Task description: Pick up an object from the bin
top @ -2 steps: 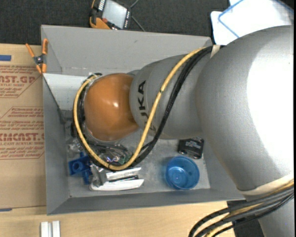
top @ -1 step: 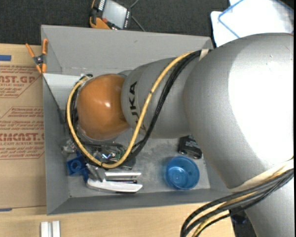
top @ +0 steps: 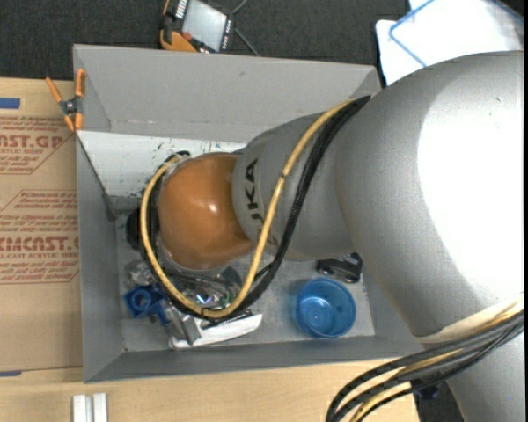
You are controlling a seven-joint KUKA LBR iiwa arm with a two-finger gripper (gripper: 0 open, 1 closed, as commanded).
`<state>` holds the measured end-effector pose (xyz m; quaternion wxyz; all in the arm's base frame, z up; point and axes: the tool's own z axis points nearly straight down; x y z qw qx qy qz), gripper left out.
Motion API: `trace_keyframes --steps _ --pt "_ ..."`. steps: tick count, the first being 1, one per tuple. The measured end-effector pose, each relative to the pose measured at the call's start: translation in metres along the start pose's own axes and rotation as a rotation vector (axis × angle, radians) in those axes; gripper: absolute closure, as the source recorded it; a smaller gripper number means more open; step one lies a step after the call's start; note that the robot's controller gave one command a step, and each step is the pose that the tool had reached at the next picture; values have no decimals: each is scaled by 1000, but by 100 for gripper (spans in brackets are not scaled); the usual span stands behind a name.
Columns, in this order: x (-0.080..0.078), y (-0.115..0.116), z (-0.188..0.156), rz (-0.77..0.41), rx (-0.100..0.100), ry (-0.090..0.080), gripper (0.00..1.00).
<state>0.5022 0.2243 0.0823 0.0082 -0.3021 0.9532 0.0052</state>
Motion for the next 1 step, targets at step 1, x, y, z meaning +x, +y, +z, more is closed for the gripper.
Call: trace_keyframes --steps 1 --pt "-20 -3 13 -339 -2 -9 100"
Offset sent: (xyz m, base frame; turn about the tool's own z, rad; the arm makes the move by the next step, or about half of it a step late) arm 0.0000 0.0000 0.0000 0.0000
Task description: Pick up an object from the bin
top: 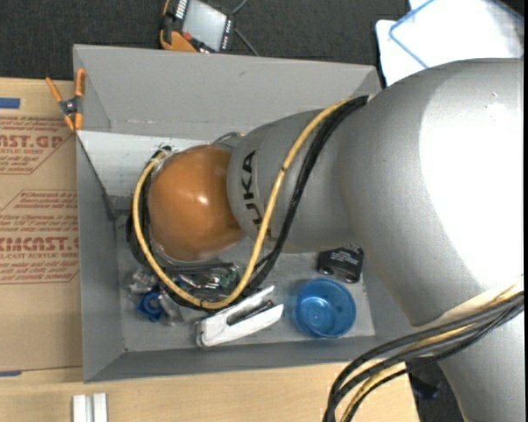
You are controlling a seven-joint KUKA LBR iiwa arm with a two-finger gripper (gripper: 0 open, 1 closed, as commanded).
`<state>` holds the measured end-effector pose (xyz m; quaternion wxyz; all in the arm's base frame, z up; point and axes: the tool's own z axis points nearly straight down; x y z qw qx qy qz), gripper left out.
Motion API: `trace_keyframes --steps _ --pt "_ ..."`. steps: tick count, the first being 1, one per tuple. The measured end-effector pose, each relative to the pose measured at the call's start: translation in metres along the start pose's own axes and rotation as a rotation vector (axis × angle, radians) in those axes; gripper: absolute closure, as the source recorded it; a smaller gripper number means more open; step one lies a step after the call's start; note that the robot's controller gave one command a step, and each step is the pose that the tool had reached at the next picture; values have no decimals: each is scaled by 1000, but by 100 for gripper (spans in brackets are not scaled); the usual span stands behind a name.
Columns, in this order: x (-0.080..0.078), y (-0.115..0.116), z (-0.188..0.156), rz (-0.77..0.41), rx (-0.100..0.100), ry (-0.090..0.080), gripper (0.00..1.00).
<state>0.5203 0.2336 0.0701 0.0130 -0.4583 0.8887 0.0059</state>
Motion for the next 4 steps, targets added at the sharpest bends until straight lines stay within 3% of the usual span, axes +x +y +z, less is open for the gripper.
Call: trace_keyframes --steps 1,2,3,4 --pt "0 0 0 0 0 0 100" --pt "1 19 -95 34 -3 3 100" --pt "0 -1 -138 19 -3 3 100" --pt "-4 -1 -185 -6 0 -7 100"
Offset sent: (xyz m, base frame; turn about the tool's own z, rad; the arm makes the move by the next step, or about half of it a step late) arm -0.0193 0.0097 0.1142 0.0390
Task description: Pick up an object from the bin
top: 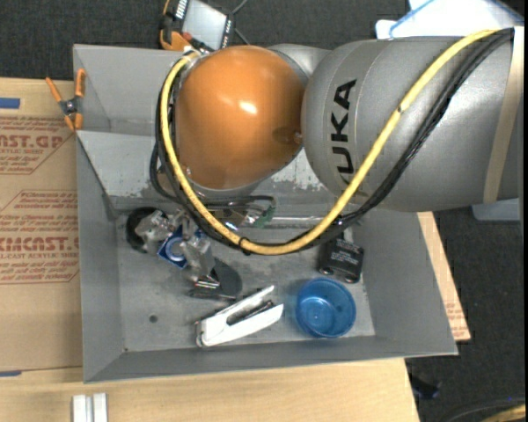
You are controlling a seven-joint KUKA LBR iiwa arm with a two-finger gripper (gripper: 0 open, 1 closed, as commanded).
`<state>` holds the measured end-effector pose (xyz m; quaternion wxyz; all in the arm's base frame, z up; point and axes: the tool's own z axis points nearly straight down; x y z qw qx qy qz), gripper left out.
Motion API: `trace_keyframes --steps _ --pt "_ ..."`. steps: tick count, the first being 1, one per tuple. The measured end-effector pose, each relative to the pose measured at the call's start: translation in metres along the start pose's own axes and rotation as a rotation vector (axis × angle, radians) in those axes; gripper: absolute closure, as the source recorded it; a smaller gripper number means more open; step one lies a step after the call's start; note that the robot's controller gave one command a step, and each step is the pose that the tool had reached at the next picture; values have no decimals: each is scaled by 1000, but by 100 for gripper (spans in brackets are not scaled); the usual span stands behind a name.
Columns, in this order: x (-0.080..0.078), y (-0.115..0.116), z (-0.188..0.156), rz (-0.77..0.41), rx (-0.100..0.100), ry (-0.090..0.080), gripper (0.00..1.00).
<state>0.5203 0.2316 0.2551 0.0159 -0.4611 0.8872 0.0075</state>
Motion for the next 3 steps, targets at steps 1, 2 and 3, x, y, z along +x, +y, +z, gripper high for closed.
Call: trace_keyframes --steps 1,2,3 --pt "1 -3 49 40 -10 15 100" --pt "-5 -11 53 133 -5 3 100" --pt "-3 -11 59 139 -5 2 100"
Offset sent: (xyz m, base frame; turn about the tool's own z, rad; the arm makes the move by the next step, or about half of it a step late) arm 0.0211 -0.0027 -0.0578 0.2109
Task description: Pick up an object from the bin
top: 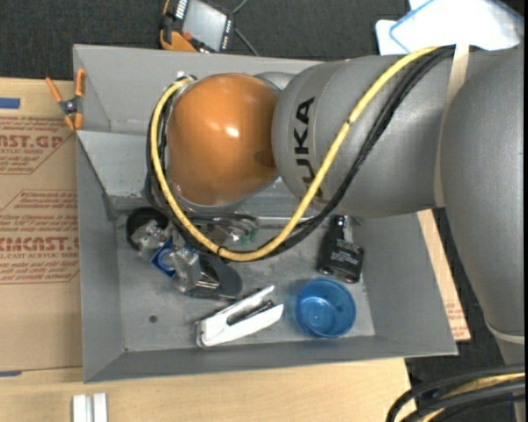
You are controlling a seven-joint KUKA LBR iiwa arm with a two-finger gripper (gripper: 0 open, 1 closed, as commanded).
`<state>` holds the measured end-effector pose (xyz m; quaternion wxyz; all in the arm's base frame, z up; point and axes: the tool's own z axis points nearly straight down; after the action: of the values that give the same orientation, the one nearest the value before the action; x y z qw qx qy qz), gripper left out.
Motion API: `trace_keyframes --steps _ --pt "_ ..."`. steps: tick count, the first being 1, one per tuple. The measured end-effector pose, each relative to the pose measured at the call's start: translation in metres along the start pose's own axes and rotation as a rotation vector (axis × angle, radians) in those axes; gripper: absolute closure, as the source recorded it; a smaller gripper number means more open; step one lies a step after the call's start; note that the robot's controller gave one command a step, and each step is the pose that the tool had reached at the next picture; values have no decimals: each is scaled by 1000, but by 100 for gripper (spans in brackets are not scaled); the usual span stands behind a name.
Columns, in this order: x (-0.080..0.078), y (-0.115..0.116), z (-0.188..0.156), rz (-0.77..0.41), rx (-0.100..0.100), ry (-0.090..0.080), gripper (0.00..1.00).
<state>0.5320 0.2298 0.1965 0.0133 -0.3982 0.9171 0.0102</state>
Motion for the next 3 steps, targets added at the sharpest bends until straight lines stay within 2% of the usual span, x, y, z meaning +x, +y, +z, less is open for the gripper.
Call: trace_keyframes --steps 1,2,3 --pt "-19 -14 80 -393 0 -3 100" --pt "20 -20 57 -280 4 -6 100" --pt "12 -19 39 -295 -6 6 100"
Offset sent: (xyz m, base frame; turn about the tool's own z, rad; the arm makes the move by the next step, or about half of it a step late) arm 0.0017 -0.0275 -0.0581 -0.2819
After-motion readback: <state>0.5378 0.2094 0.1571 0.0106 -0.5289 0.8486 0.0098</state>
